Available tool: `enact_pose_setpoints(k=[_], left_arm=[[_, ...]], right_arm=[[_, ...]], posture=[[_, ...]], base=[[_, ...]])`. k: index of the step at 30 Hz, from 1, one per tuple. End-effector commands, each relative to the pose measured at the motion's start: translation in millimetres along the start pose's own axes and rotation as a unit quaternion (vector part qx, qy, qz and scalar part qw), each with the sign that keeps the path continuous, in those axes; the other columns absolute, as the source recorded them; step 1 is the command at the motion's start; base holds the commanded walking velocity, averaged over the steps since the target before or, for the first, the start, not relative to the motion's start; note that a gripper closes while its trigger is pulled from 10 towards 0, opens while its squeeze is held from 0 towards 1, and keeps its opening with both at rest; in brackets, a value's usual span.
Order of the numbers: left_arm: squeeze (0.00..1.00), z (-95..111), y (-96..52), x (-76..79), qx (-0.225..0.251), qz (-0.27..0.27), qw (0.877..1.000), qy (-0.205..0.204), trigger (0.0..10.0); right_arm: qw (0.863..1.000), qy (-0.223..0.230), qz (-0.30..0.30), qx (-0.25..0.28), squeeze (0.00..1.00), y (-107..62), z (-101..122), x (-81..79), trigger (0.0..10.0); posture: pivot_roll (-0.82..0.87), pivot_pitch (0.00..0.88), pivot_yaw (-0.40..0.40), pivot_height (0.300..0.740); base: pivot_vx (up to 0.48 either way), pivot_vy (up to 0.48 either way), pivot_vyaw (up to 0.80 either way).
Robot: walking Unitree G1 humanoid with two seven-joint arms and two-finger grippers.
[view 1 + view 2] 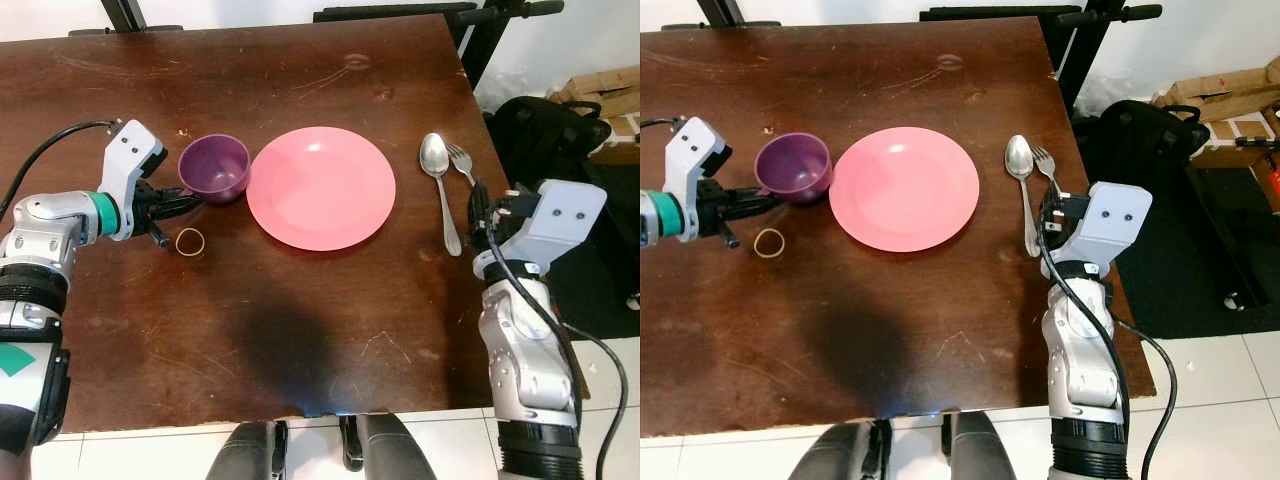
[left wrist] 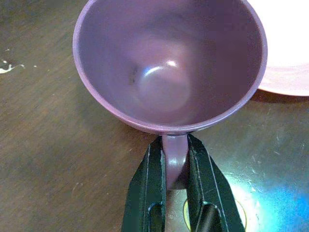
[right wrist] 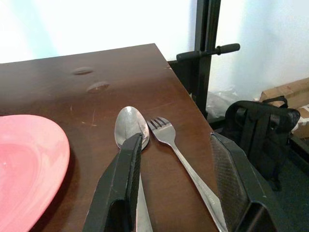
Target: Setting the table
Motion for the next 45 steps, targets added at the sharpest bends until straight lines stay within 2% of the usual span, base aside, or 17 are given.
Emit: enact_pose_setpoints(k=[1, 5, 6, 9, 10, 13, 14, 17, 18, 22, 25, 28, 32, 37, 38, 45], left_arm=[[0.00, -3.0, 0.1, 1.0, -0.001, 0.000, 1.000, -0.002, 0.0], [0.00, 6.9, -1.4, -0.9, 0.027, 0.020, 0.999, 0.007, 0.0], [0.00, 24.0, 2.4, 5.4, 0.066, 0.043, 0.997, 0.013, 0.0], [0.00, 32.8, 3.9, 9.8, 0.085, 0.054, 0.995, 0.010, 0.0], [0.00, 61.7, 14.9, 25.8, 0.138, 0.113, 0.984, -0.002, 10.0], [0.00, 70.1, 17.7, 29.5, 0.153, 0.139, 0.978, -0.006, 10.0], [0.00, 80.1, 20.1, 26.9, 0.175, 0.216, 0.961, -0.017, 10.0], [0.00, 81.9, 20.5, 28.2, 0.183, 0.238, 0.954, -0.024, 10.0], [0.00, 83.7, 20.5, 34.3, 0.193, 0.249, 0.949, -0.023, 10.0], [0.00, 77.5, 18.7, 44.0, 0.192, 0.268, 0.944, -0.028, 10.0], [0.00, 73.7, 17.4, 46.3, 0.183, 0.270, 0.945, -0.027, 10.0], [0.00, 71.2, 14.1, 45.9, 0.175, 0.276, 0.945, -0.023, 10.0], [0.00, 68.2, 7.2, 43.4, 0.163, 0.300, 0.939, -0.043, 10.0], [0.00, 68.0, 6.4, 43.0, 0.161, 0.305, 0.938, -0.045, 10.0], [0.00, 68.5, 4.5, 43.8, 0.160, 0.323, 0.932, -0.048, 10.0], [0.00, 70.9, 4.4, 50.4, 0.164, 0.338, 0.925, -0.052, 10.0]], right_arm=[[1.000, -0.001, -0.008, -0.009, 0.00, -0.5, -5.3, 6.0, 10.0], [1.000, 0.001, -0.009, -0.005, 0.00, 2.3, -4.8, 5.2, 10.0], [1.000, 0.007, -0.010, 0.000, 0.00, 3.3, -3.4, 2.4, 10.0], [1.000, 0.010, -0.010, 0.002, 0.00, 3.4, -2.7, 0.9, 10.0], [1.000, 0.021, -0.006, 0.004, 0.00, 2.5, -2.7, -6.0, 10.0], [1.000, 0.024, -0.005, 0.003, 0.00, 2.2, -3.5, -7.8, 10.0], [1.000, 0.028, 0.002, 0.000, 0.00, 1.2, -6.1, -12.6, 10.0], [1.000, 0.030, 0.005, 0.000, 0.00, 0.6, -6.6, -15.0, 10.0], [0.999, 0.032, 0.009, 0.000, 0.00, -0.4, -6.8, -17.7, 10.0], [0.999, 0.032, 0.018, -0.002, 0.00, -3.5, -8.6, -21.4, 10.0], [0.999, 0.032, 0.020, -0.003, 0.00, -4.0, -9.0, -21.4, 10.0], [0.999, 0.033, 0.022, -0.005, 0.00, -4.2, -10.3, -21.6, 10.0], [0.999, 0.037, 0.025, -0.010, 0.00, -3.8, -12.8, -24.3, 10.0], [0.999, 0.039, 0.026, -0.011, 0.00, -3.6, -14.1, -25.5, 10.0], [0.999, 0.042, 0.030, -0.017, 0.00, -3.5, -16.8, -28.4, 10.0], [0.998, 0.043, 0.038, -0.020, 0.00, -0.6, -16.9, -31.5, 10.0]], posture=[[0.03, 0.145, 0.082, 0.740], [0.03, 0.116, 0.085, 0.740], [0.03, 0.096, 0.087, 0.740], [0.03, 0.096, 0.087, 0.740], [0.03, 0.069, 0.080, 0.740], [0.03, 0.064, 0.078, 0.740], [0.03, 0.054, 0.077, 0.740], [0.03, 0.043, 0.076, 0.740], [0.02, 0.032, 0.073, 0.740], [0.02, 0.012, 0.070, 0.740], [0.03, 0.013, 0.067, 0.740], [0.04, 0.007, 0.059, 0.740], [0.05, 0.016, 0.049, 0.740], [0.06, 0.018, 0.046, 0.740], [0.06, 0.034, 0.025, 0.740], [0.05, 0.035, 0.019, 0.740]], base=[[0.000, 0.000, 0.00], [0.000, 0.000, 0.00], [0.000, 0.000, 0.00], [0.000, 0.000, 0.00], [0.000, 0.000, 0.00], [0.000, 0.000, 0.00], [0.000, 0.000, 0.00], [0.000, 0.000, 0.00], [0.000, 0.000, 0.00], [0.000, 0.000, 0.00], [0.000, 0.000, 0.00], [0.000, 0.000, 0.00], [0.000, 0.000, 0.00], [0.000, 0.000, 0.00], [0.000, 0.000, 0.00], [-0.088, 0.000, 0.00]])
Point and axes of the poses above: a point about 5 cm out from each wrist's last joint towards the gripper, its own y axis pointing out of the wrist towards the gripper, its own z axis along the axis of the wrist's last joint, x = y × z, the point moved 6 cm from there along y, pointing out of the wrist towards the gripper, and after that the axes turned 8 degrees about y, right-handed, at the moved point
